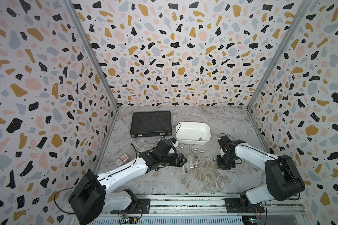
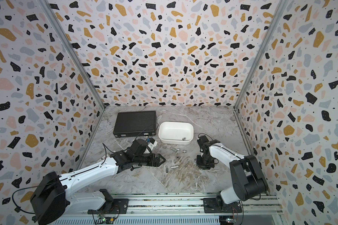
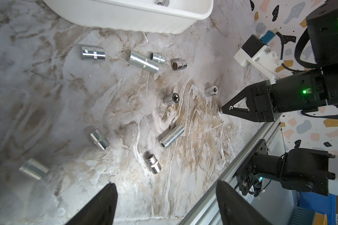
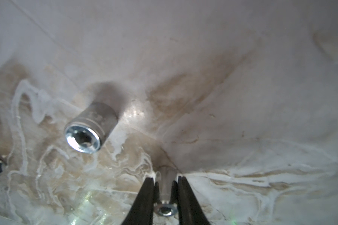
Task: Put the socket on the desktop into the storage box
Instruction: Pick up the socket head at the center of the board.
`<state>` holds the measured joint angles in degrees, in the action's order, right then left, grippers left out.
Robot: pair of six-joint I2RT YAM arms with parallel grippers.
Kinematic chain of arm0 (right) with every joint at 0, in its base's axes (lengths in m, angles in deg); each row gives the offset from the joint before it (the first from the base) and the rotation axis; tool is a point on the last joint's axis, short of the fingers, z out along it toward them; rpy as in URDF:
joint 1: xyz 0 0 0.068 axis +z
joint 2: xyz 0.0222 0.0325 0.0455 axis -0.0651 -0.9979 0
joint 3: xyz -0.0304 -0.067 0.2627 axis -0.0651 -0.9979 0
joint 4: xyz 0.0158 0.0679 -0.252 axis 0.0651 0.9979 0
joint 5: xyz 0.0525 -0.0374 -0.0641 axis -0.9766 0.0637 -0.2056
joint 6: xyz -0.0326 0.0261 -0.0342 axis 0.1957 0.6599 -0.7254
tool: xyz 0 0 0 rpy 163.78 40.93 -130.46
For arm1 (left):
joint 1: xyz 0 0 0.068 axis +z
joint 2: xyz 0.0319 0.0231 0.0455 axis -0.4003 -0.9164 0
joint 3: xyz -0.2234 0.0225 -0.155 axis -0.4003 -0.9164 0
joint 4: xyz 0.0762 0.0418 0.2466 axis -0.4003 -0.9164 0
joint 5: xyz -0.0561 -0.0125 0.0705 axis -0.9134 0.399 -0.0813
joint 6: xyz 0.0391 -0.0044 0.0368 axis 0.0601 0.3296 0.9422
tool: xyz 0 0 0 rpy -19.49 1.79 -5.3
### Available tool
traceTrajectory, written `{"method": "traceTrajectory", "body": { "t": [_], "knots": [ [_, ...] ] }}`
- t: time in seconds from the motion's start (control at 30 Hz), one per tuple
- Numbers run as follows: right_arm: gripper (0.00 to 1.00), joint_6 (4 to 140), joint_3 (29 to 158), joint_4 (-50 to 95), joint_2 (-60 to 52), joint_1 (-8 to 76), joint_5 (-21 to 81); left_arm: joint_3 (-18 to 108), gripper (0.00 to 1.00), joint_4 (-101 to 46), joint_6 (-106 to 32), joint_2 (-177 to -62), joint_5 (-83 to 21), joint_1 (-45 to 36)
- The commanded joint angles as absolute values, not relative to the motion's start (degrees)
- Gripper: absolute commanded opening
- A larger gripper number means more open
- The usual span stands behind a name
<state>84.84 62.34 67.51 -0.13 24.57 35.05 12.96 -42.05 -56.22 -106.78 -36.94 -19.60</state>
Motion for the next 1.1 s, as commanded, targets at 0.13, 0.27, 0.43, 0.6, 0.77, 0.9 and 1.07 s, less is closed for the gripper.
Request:
{"method": "traceTrajectory", "body": {
  "t": [0.13,0.27,0.43,0.6,0.77,0.9,1.07],
  "knots": [
    [0.15,85.45,62.00,68.80,0.92,24.39,34.60,12.39,0.83,-40.27,-56.16,-105.84,-36.19,-19.91],
    [0.15,85.22,63.59,70.60,2.88,24.39,34.61,12.47,0.83,-40.76,-56.52,-105.54,-35.09,-19.85],
    [0.15,84.44,67.92,73.37,4.36,24.39,34.69,13.37,0.83,-42.85,-56.25,-105.48,-32.83,-19.73],
    [0.15,83.80,72.77,74.51,3.71,24.39,34.60,14.15,0.83,-44.94,-56.42,-104.74,-30.71,-18.37],
    [0.15,83.03,78.97,75.15,0.62,24.39,34.34,14.74,0.83,-46.60,-56.31,-103.57,-30.34,-15.19],
    [0.14,82.55,84.39,75.53,-2.39,24.39,34.25,15.17,0.83,-48.00,-55.69,-102.44,-30.63,-12.57],
    [0.14,82.02,90.44,76.10,-6.42,24.39,33.92,15.65,0.83,-49.65,-54.96,-101.56,-31.05,-9.46]
  ]
}}
